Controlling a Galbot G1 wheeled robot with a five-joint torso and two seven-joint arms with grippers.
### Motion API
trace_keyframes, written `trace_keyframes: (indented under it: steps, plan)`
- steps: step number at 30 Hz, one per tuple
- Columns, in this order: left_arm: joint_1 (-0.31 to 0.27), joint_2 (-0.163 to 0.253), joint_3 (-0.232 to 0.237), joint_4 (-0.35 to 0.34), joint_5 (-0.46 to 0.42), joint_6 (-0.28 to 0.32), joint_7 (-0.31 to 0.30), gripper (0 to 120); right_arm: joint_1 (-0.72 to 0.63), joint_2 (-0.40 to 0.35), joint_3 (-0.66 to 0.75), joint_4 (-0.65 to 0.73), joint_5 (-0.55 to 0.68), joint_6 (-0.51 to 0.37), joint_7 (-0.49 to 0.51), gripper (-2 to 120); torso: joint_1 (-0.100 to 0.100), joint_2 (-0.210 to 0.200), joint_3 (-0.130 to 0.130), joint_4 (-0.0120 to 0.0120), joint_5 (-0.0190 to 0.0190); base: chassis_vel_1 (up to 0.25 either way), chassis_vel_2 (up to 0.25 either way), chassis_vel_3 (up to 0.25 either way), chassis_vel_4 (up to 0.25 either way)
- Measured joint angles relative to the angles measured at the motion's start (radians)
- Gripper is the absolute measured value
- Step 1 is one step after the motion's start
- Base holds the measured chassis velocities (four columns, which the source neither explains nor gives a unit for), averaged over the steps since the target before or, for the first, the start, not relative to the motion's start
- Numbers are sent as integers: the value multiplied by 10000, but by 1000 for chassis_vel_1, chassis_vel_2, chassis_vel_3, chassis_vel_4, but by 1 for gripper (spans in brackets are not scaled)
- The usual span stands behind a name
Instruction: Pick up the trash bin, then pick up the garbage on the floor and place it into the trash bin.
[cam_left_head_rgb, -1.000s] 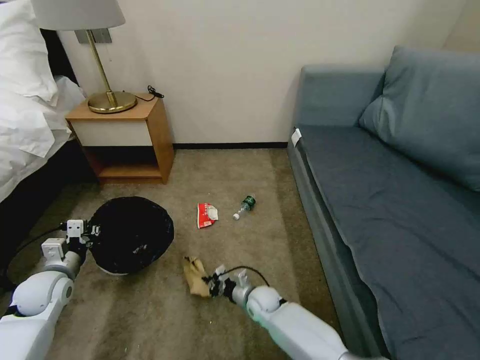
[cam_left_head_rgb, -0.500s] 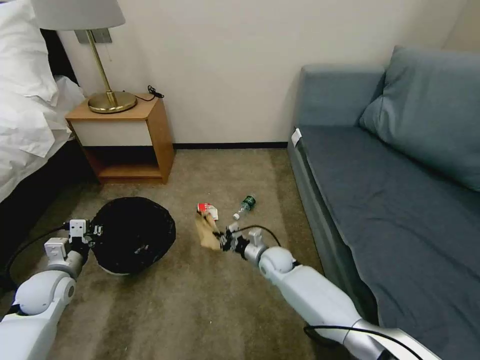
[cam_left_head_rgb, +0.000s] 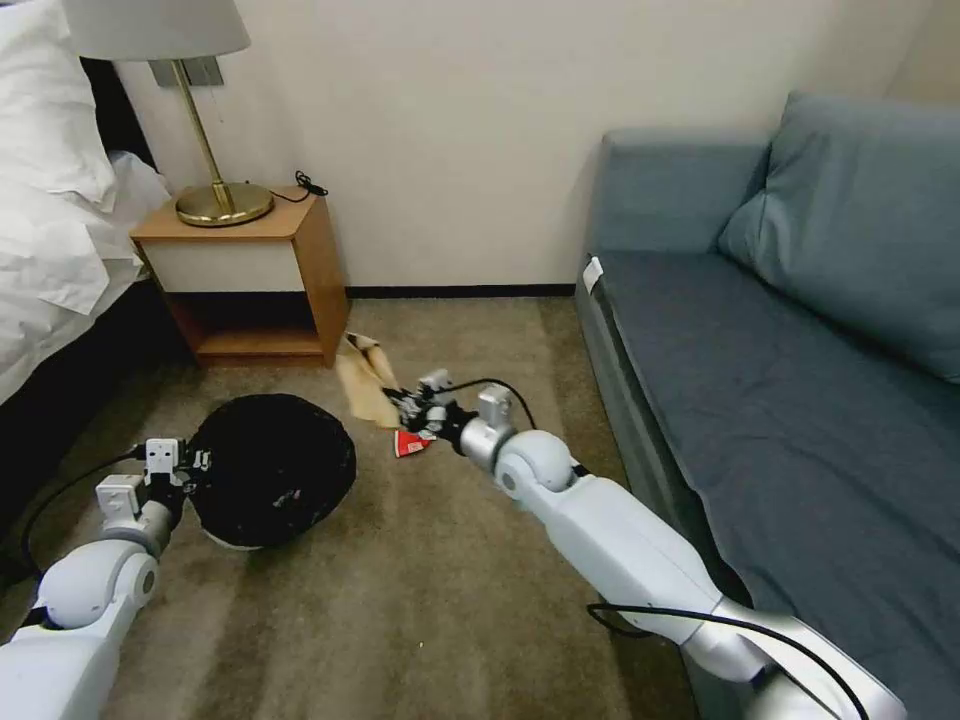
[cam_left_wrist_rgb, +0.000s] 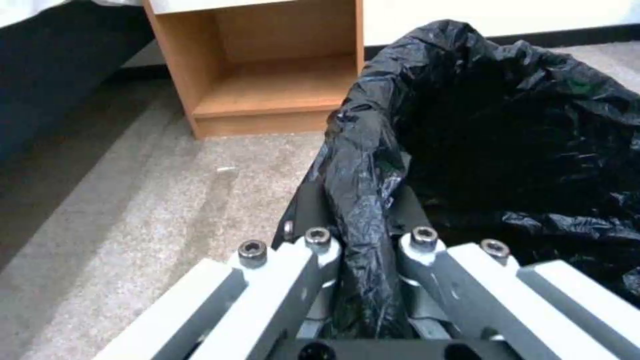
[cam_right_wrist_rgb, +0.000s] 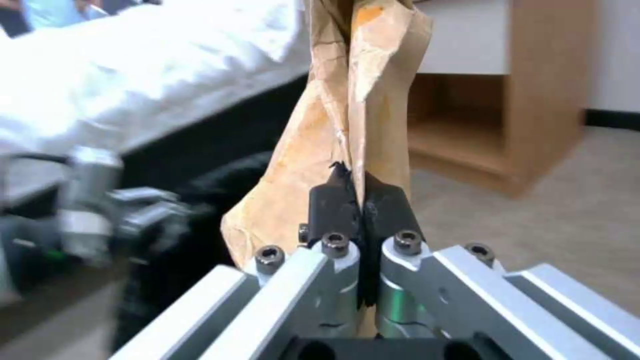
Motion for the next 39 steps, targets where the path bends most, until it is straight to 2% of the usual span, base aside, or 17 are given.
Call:
trace_keyframes:
  steps: [9, 14, 15, 16, 18, 19, 21, 23, 25, 26, 28, 29, 31, 35, 36, 39]
  plan:
    - [6, -4, -50, -59, -95, -22, -36, 4, 7, 667, -717, -218, 369, 80, 78, 0, 0, 0, 0, 0, 2, 0, 0, 0, 0]
    - [18, -53, -67, -55, -140, -44, -37, 4, -196, 1251, -1012, -982, -111, 391, 224, 0, 0, 0, 0, 0, 1, 0, 0, 0, 0]
    - [-34, -94, -46, -29, -166, -55, -37, 4, -293, 1596, -1052, -1574, -391, 611, 314, 7, 0, 0, -1, 0, 0, 0, 0, 0, 0]
    - [-34, -94, -46, -29, -166, -55, -37, 4, -293, 1596, -1052, -1574, -391, 611, 314, 7, 0, 0, -1, 0, 0, 0, 0, 0, 0]
    - [-74, -123, -5, -23, -186, -62, -35, 4, -379, 1894, -1061, -2081, -724, 894, 327, 15, 0, 0, 0, 1, 0, 0, 0, 0, 0]
    - [-74, -123, -5, -23, -186, -62, -35, 4, -379, 1894, -1061, -2081, -724, 894, 327, 15, 0, 0, 0, 1, 0, 0, 0, 0, 0]
    - [-88, -121, 6, -17, -212, -72, -34, 4, -440, 1946, -1061, -2192, -825, 935, 337, 28, 0, 0, 0, -1, 1, 0, 0, 0, 0]
    - [-89, -116, 1, -5, -213, -78, -33, 4, -441, 1921, -1059, -2190, -836, 934, 339, 32, 0, 0, 0, -1, 1, 0, 0, 0, 0]
    - [-83, -99, -35, 19, -214, -90, -28, 4, -442, 1839, -1018, -2163, -863, 932, 347, 42, 0, 0, 0, -1, 0, 0, 0, 0, 0]
    - [-83, -99, -35, 19, -214, -90, -28, 4, -442, 1839, -1018, -2163, -863, 932, 347, 42, 0, 0, 0, -1, 0, 0, 0, 0, 0]
    - [-58, -97, -82, 50, -205, -130, -14, 4, -448, 1700, -953, -1993, -861, 980, 566, 53, 0, 0, 0, 0, 1, 0, 0, 0, 0]
    - [-58, -97, -82, 50, -205, -130, -14, 4, -448, 1700, -953, -1993, -861, 980, 566, 53, 0, 0, 0, 0, 1, 0, 0, 0, 0]
    - [-99, -89, -184, 118, -193, -181, -31, 4, -452, 1552, -744, -1656, -775, 1006, 1144, 65, 0, 0, 1, -1, 0, 0, 0, 0, 0]
    - [-194, -32, -330, 148, -260, -200, -105, 4, -412, 1525, -452, -1425, -644, 954, 1603, 73, 0, 0, 0, -1, 2, 0, 0, 0, 0]
    - [-260, 56, -449, 152, -361, -204, -178, 4, -326, 1489, -127, -1270, -453, 869, 2014, 82, 0, 0, 0, 0, 4, 0, 0, 0, 0]
    - [-285, 192, -560, 148, -465, -204, -247, 4, -240, 1365, 193, -1194, -253, 781, 2311, 90, 0, 0, 0, 2, 4, 0, 0, 0, 0]
